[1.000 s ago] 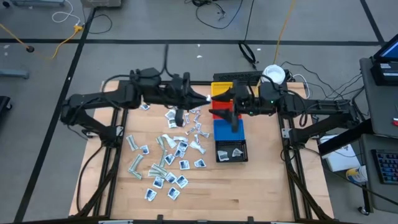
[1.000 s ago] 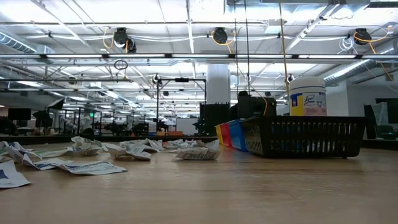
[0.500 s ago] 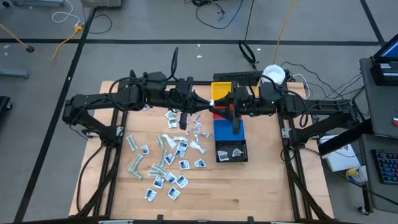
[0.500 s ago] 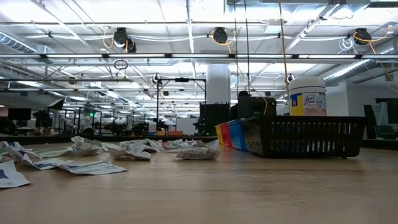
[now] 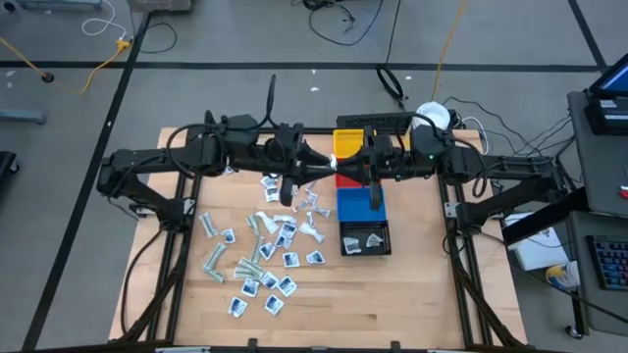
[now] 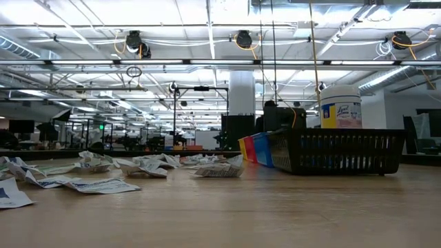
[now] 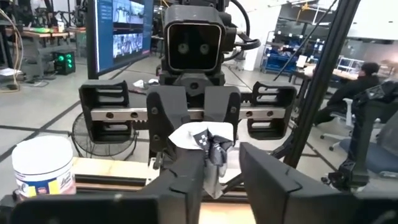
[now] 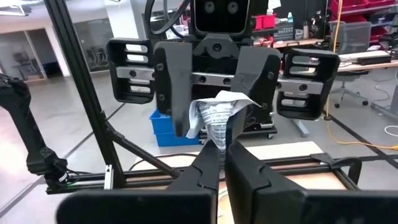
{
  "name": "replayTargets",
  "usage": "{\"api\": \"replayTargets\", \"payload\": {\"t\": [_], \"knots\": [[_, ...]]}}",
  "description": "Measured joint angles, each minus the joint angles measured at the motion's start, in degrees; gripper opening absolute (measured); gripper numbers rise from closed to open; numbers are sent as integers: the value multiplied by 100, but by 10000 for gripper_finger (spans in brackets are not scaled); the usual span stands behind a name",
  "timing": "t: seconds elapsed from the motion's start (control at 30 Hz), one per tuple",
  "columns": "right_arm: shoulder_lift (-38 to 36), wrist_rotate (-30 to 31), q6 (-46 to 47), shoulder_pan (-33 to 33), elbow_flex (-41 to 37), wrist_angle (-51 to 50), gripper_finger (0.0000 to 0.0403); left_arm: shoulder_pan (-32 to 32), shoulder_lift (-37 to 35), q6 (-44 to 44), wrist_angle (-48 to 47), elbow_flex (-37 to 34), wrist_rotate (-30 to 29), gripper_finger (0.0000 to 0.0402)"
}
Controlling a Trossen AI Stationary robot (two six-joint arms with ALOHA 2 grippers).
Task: Pick & Place First Aid Supplies
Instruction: Put the black towelette pack into the black bin
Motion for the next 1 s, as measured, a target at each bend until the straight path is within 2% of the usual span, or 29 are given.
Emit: {"api": "replayTargets", "payload": {"t": [0.23,0.37,0.53,0.6,0.73,1.0], "knots": [[-27,-420,-7,18,0,-67,1,56,-64,-101,30,0,-111,200],[-42,-450,16,20,0,-264,1,159,-192,-152,-351,9,-135,246],[-139,-612,253,18,0,-1028,0,286,-423,-466,-997,8,63,285],[-167,-662,306,21,9,-1368,0,344,-602,-553,-1367,-8,63,294],[-125,-650,394,30,391,-2768,0,383,-765,-628,-1594,4,61,300],[382,-636,445,53,1151,-5063,0,461,-1019,-701,-1842,2,84,283]]}}
